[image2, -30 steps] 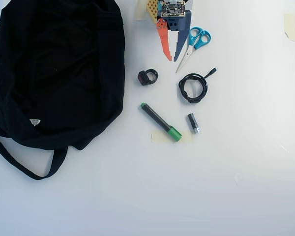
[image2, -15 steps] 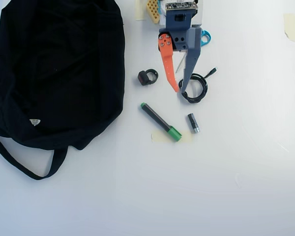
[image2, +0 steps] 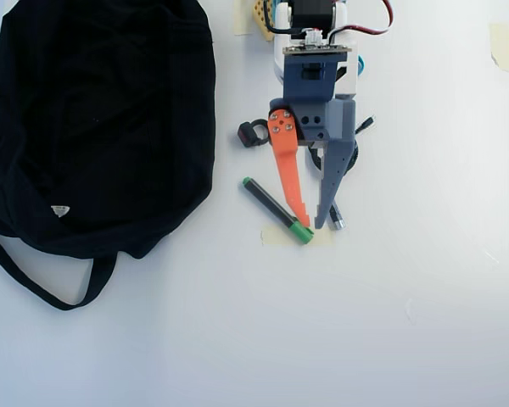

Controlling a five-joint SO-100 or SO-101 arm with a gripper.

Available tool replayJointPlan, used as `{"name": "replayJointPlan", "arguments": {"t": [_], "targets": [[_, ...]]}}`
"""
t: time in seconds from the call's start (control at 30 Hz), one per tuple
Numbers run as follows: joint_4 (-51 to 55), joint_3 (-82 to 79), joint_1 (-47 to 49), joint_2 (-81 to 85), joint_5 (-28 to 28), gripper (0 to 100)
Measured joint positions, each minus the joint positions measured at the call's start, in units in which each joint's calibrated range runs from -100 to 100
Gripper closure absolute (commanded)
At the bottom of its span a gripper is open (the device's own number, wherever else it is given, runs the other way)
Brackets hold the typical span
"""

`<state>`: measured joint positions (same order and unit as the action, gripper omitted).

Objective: Put the bike light into the black bag

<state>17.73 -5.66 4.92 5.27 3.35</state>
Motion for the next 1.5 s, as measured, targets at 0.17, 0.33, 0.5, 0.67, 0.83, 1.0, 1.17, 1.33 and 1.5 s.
{"name": "replayJointPlan", "arguments": {"t": [0.17,0.33,0.5,0.67,0.83,1.0,1.17,1.33,1.5], "targets": [[-5.2,1.1,-0.4,-4.3,-2.1,98],[-5.8,1.2,-0.3,-4.8,-2.5,98],[-5.8,1.2,-1.1,-4.8,-2.5,98],[-5.8,1.2,-3.2,-4.8,-2.5,98],[-4.6,-0.7,-2.5,-4.9,-2.5,98],[-0.3,-0.8,-3.1,-4.8,-3.3,98],[13.0,1.2,-2.6,-4.9,-7.9,98],[32.8,10.1,-2.4,-4.8,-8.7,98],[52.8,15.6,-2.2,-4.8,-8.7,98]]}}
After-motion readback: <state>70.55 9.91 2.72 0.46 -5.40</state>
